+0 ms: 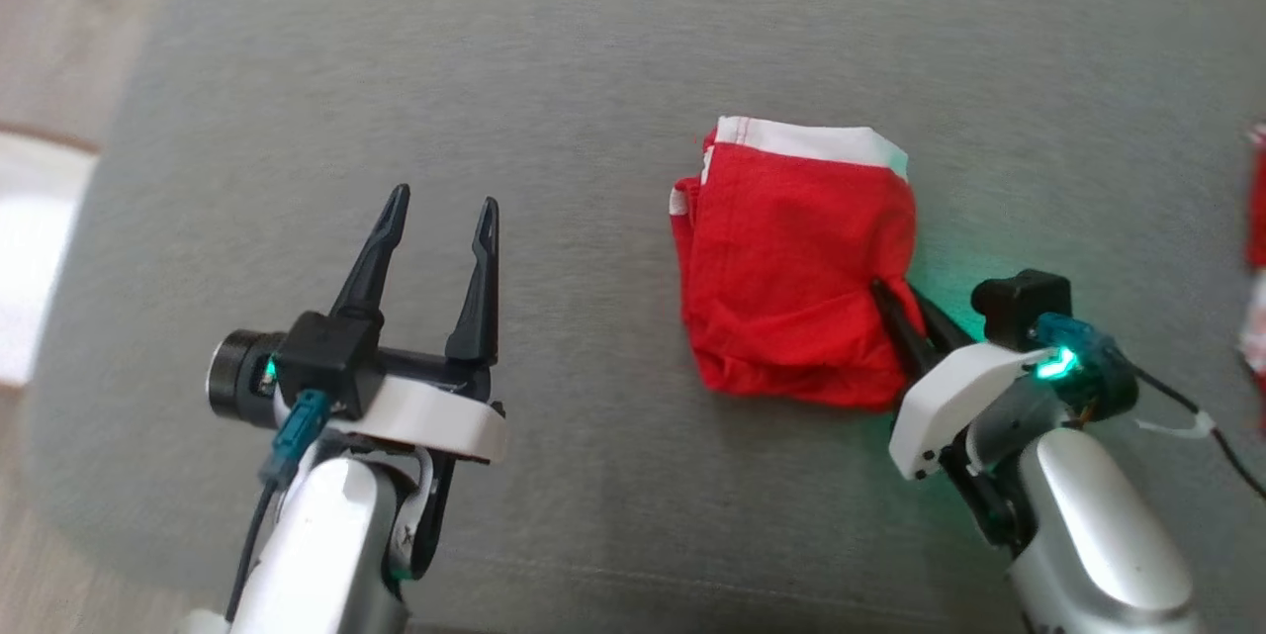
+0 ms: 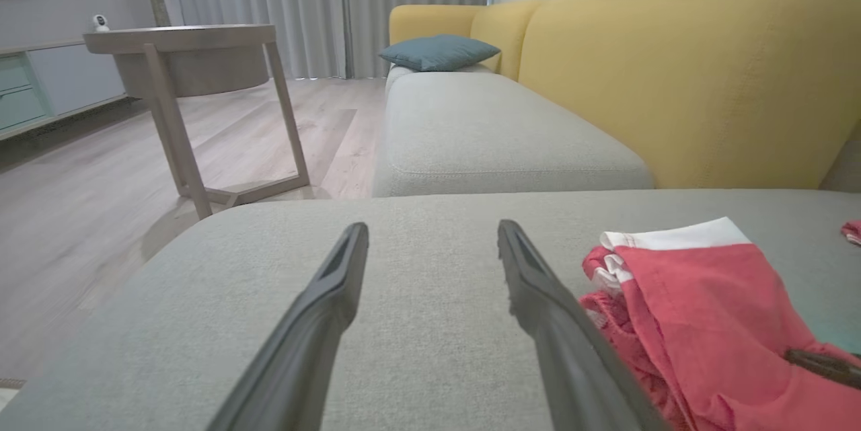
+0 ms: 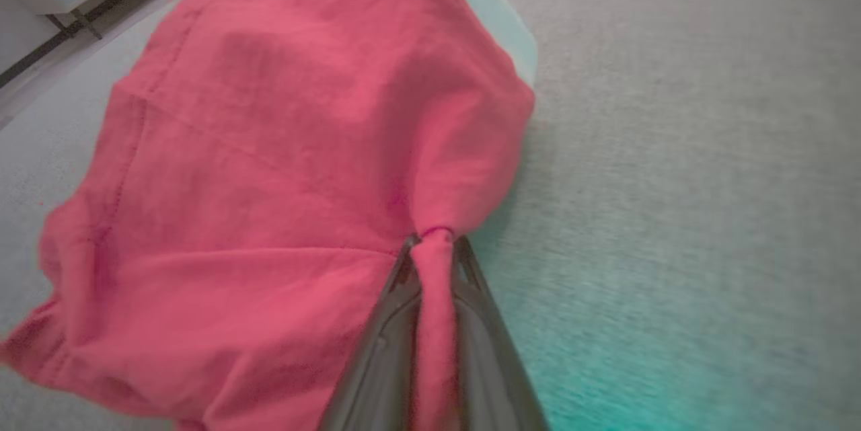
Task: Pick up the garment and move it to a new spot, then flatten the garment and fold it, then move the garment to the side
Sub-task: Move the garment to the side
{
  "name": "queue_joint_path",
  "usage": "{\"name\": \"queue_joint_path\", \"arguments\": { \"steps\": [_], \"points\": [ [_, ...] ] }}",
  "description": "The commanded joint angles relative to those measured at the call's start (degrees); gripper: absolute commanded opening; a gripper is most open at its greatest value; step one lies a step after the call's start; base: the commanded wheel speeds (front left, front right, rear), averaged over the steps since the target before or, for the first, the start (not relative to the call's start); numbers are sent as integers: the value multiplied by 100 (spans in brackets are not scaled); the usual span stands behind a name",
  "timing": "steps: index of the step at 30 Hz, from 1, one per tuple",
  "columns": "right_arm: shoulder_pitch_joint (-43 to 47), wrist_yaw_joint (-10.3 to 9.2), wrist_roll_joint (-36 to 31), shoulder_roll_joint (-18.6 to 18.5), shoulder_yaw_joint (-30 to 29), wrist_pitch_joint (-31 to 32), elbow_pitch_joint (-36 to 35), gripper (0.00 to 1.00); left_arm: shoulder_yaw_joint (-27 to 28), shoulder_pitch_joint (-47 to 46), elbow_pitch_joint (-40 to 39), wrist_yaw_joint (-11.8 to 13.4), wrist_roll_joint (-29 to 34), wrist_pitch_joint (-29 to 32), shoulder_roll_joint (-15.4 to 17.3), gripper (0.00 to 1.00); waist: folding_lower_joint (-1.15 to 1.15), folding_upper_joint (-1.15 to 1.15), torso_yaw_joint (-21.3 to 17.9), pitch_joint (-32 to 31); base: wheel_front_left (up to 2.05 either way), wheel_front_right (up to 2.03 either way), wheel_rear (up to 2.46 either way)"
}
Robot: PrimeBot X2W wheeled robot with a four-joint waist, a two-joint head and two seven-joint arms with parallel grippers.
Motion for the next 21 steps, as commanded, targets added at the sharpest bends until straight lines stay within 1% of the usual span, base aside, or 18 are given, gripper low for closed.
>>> {"name": "queue_joint_path", "arguments": {
  "steps": [1, 6, 12, 16, 21],
  "points": [
    [1, 37, -46, -75, 134, -53, -248, 0, 235, -231, -218, -2, 44, -69, 90, 100, 0, 0, -407, 42, 0, 0, 0],
    [91, 37, 28, -456, 289, -17, -545, 0, 232, -326, -251, -69, 102, -69, 161, 100, 0, 0, -1175, 125, 0, 0, 0],
    [-142, 37, 145, -1161, 432, 37, -678, 0, 181, -509, -254, -134, 160, -70, 220, 100, 0, 0, -1931, 333, 0, 0, 0],
    [-615, 37, 236, -1578, 385, -90, -586, 0, 113, -677, -242, -163, 204, -64, 229, 100, 0, 0, -2203, 547, 0, 0, 0],
    [-1273, 37, 266, -2121, 149, -256, -219, 0, -3, -960, -234, -228, 279, -25, 237, 100, 0, 0, -2252, 880, 0, 0, 0]
  ]
}}
